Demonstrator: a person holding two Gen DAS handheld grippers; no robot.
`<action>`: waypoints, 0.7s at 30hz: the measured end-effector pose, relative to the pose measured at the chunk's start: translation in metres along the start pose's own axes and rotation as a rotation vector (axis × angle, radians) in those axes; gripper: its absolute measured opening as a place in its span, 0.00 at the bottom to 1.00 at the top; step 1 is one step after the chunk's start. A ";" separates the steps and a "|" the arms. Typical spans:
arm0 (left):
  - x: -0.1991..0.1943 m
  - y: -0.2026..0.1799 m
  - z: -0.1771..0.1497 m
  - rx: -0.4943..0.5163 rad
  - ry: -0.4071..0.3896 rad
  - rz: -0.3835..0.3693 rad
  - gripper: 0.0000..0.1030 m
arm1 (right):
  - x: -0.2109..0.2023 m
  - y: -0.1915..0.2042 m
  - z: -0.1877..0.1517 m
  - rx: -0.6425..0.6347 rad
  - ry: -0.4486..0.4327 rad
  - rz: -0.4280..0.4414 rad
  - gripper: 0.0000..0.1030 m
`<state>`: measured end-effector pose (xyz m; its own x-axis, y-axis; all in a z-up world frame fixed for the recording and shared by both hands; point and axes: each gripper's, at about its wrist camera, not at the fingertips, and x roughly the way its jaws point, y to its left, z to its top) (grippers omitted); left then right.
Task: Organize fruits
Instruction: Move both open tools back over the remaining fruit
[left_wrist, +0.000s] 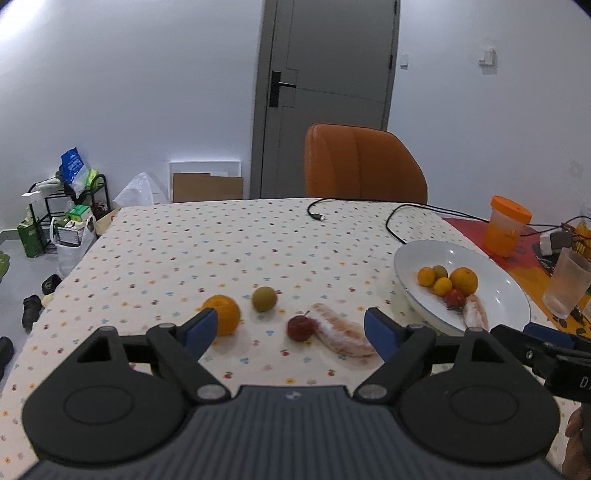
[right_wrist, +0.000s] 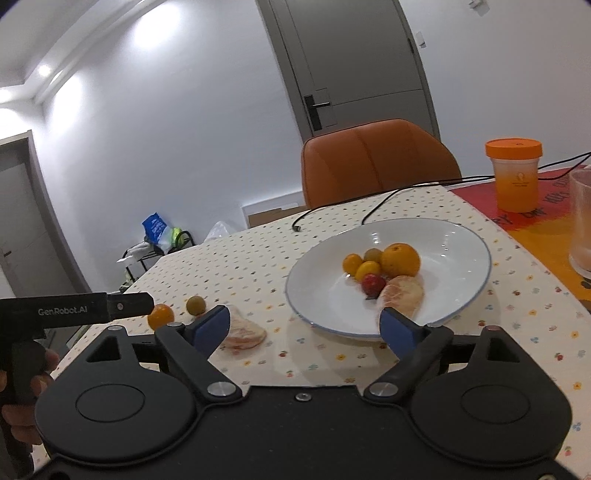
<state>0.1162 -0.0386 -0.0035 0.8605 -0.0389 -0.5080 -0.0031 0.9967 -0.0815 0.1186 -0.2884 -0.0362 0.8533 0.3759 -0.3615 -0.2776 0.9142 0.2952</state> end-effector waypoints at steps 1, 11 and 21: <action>-0.001 0.003 -0.001 -0.002 -0.001 0.004 0.83 | 0.001 0.002 0.000 -0.002 0.002 0.004 0.86; -0.002 0.028 -0.007 -0.041 0.006 0.044 0.83 | 0.012 0.024 -0.005 -0.047 0.034 0.041 0.86; 0.009 0.051 -0.013 -0.083 0.027 0.065 0.83 | 0.032 0.040 -0.007 -0.083 0.067 0.077 0.85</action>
<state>0.1169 0.0106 -0.0234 0.8431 0.0231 -0.5373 -0.1018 0.9879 -0.1173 0.1314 -0.2387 -0.0423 0.7971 0.4526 -0.3997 -0.3794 0.8904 0.2516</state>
